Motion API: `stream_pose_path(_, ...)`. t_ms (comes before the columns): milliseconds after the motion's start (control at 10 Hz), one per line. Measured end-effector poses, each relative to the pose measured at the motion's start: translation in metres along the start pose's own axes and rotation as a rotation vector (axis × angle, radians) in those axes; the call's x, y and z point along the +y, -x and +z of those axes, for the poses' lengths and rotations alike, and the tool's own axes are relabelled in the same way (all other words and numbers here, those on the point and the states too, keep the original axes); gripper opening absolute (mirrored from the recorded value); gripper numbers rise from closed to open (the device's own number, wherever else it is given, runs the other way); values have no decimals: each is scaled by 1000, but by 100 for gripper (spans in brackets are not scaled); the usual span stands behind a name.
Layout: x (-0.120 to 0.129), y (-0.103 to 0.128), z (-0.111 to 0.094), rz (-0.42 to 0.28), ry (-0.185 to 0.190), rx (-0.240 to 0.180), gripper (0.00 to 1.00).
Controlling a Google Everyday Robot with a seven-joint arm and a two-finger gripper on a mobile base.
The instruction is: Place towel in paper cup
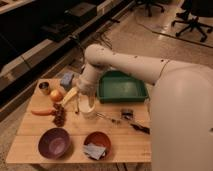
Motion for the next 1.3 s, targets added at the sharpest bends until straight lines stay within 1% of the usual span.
stream_pose_path(100, 7, -14, 10, -35, -48, 15, 80)
stream_pose_path(200, 6, -29, 20, -66, -115, 32, 80)
stream_pose_path(300, 2, -38, 30, -82, -153, 45, 80)
stream_pose_path(400, -10, -48, 44, -83, -189, 60, 80)
stream_pose_path(500, -27, -60, 55, -71, -244, 80, 80)
stream_pose_path(600, -44, -68, 64, -37, -280, 91, 80)
stream_pose_path(700, -58, -71, 71, 16, -286, 95, 80)
stream_pose_path(800, -76, -77, 78, 86, -282, 95, 80)
stream_pose_path(900, -83, -79, 80, 115, -278, 92, 80)
stream_pose_path(1300, -84, -80, 80, 123, -277, 92, 80)
